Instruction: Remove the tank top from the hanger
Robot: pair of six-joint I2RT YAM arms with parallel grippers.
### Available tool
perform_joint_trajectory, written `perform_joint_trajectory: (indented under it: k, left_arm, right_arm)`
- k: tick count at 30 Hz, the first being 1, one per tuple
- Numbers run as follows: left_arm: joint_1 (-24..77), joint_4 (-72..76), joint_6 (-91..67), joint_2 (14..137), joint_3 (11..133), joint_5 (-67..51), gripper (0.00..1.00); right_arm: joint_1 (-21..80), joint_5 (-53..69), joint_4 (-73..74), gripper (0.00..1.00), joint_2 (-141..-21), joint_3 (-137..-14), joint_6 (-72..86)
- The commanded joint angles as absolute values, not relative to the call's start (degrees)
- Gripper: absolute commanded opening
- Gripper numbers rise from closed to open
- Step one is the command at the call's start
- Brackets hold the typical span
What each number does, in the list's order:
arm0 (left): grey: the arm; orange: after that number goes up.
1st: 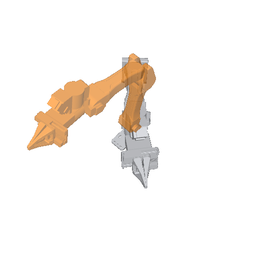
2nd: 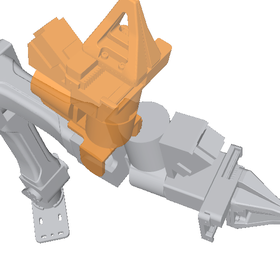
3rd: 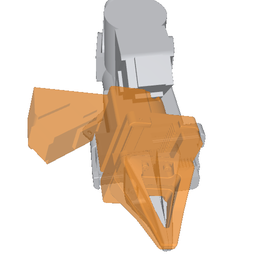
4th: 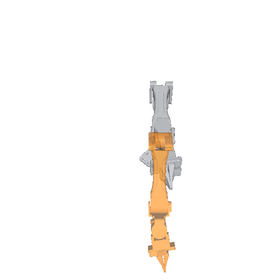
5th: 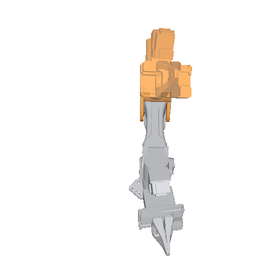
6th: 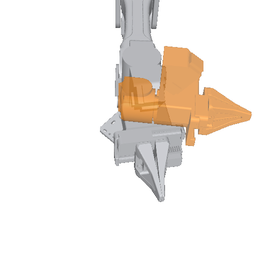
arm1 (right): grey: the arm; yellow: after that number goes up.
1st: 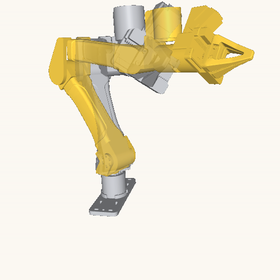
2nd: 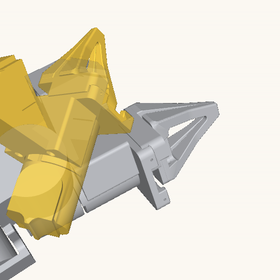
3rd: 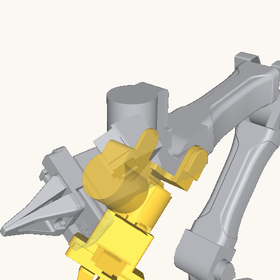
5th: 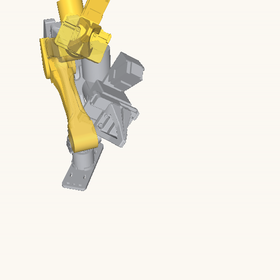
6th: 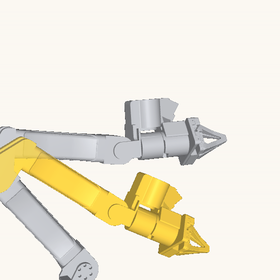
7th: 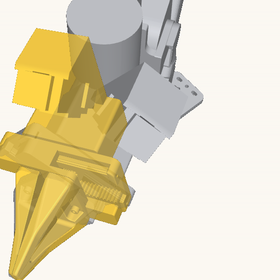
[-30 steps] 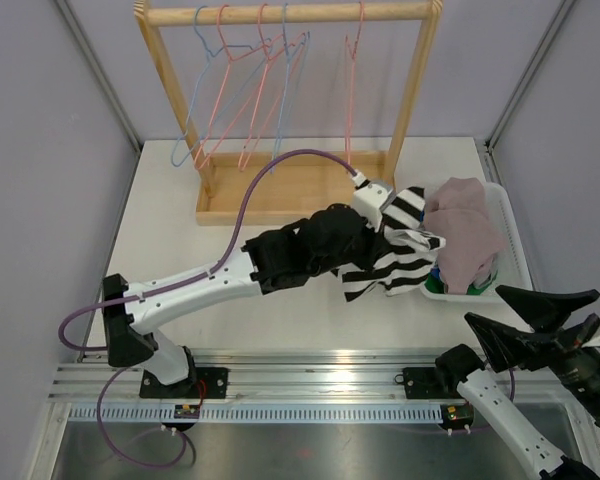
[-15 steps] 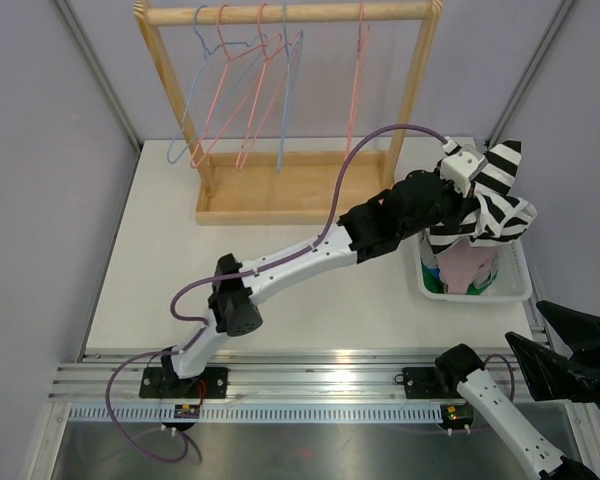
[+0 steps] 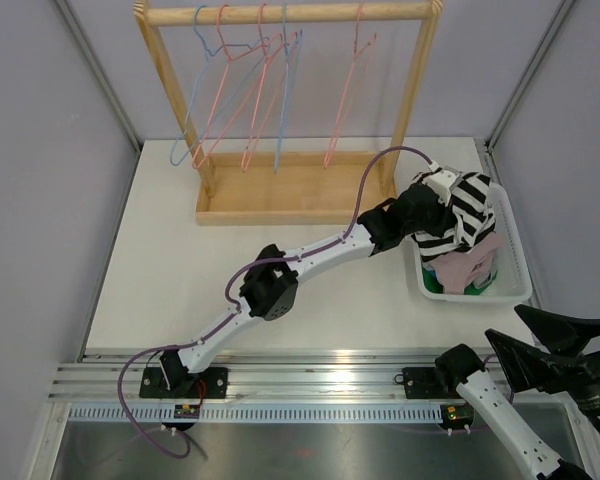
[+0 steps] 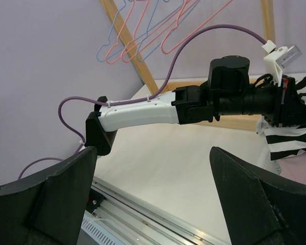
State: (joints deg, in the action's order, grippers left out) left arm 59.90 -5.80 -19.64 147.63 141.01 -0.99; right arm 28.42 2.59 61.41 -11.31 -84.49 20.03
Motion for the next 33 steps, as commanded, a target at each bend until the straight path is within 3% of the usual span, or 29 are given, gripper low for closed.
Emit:
perform_joint_trajectory:
  k: [1,8,14,22,27,31,32,33]
  left_arm:
    - [61.6,-9.5,-21.0,148.4,141.0,-6.5,0.11]
    - [64.1,-12.9,-18.3,146.9,143.0,-11.6,0.12]
    - [66.1,-13.1,-16.3,143.1,139.6,-7.7,0.12]
    - [66.7,-9.0,-19.3,143.8,140.1,-17.3,0.26]
    - [66.8,-12.2,-19.0,142.7,139.7,-14.2,0.51]
    - [66.7,-14.4,-18.3,139.1,139.1,-9.9,0.78]
    - [66.6,-15.0,-18.0,138.3,139.0,-9.4,0.98]
    - [66.6,-15.7,-17.8,136.3,138.9,-8.9,0.99]
  right_arm:
    - [28.3,2.4,59.8,1.0,-10.5,-82.3,22.4]
    - [28.3,1.7,58.8,0.99,-10.7,-80.2,23.6]
    - [28.3,1.1,59.0,1.0,-10.0,-79.3,24.3]
    - [28.3,0.4,60.3,0.99,-10.2,-80.7,24.3]
    - [28.3,-1.4,61.3,0.99,-10.2,-80.2,23.6]
    - [28.3,-2.5,62.0,0.99,-11.2,-80.2,22.3]
    - [28.3,-2.7,62.3,1.0,-11.6,-80.2,22.2]
    - [28.3,-3.2,62.5,1.0,-11.9,-80.2,22.2]
